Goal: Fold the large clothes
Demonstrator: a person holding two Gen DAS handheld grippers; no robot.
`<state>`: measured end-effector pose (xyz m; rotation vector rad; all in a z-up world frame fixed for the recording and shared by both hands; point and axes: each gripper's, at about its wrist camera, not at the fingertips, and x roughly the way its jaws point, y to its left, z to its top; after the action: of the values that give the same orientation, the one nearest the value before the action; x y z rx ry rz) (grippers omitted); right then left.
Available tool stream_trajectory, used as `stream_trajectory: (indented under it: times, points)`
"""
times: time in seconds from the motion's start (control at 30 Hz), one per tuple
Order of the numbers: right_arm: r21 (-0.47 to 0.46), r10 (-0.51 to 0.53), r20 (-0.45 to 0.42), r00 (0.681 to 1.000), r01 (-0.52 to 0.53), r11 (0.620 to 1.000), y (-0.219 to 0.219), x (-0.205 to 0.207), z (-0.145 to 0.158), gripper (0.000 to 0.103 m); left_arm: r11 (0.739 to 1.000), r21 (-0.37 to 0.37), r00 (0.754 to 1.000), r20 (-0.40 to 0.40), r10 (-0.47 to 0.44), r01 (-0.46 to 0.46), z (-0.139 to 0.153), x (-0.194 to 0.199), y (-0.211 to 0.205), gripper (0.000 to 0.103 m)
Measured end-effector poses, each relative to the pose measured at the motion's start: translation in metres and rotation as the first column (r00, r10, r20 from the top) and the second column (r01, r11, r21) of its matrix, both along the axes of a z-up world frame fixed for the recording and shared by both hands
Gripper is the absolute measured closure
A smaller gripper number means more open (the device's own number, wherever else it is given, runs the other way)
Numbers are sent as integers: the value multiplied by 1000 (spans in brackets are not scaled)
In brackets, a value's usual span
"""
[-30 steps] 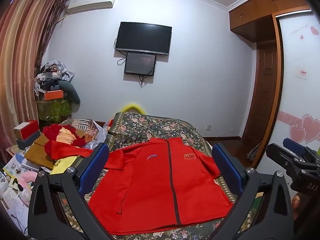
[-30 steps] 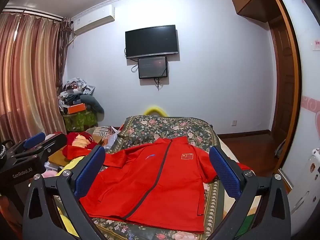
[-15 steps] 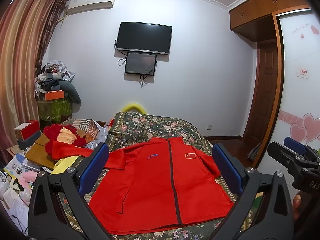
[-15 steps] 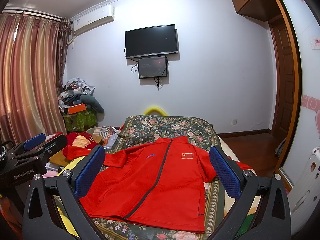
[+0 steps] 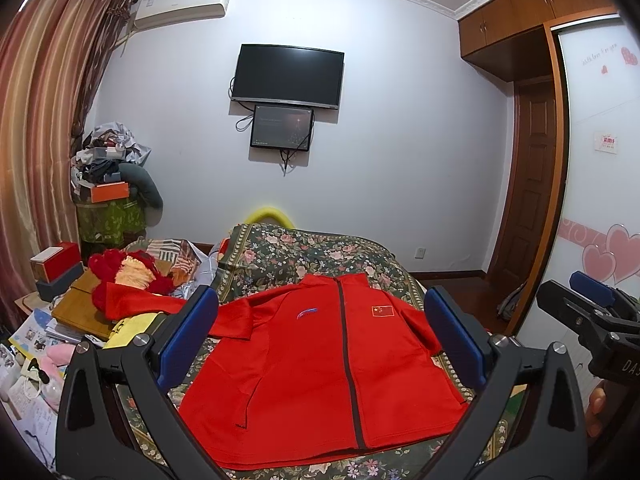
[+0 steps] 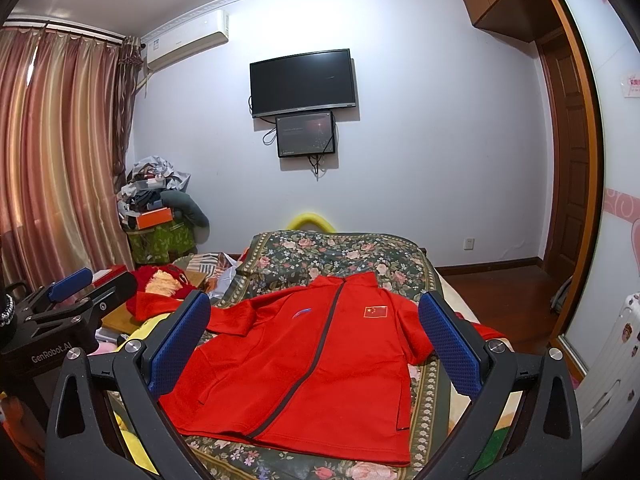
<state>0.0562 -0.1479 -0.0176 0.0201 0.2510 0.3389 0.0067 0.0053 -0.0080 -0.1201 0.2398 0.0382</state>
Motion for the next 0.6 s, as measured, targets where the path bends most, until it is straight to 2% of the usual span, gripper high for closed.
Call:
stream_trajectory:
  times: [0.6]
  points:
    - [1, -1, -1, 1000, 1, 1000, 0, 1, 1, 0, 1000, 1, 1000, 2, 3, -3, 0, 0, 0, 0]
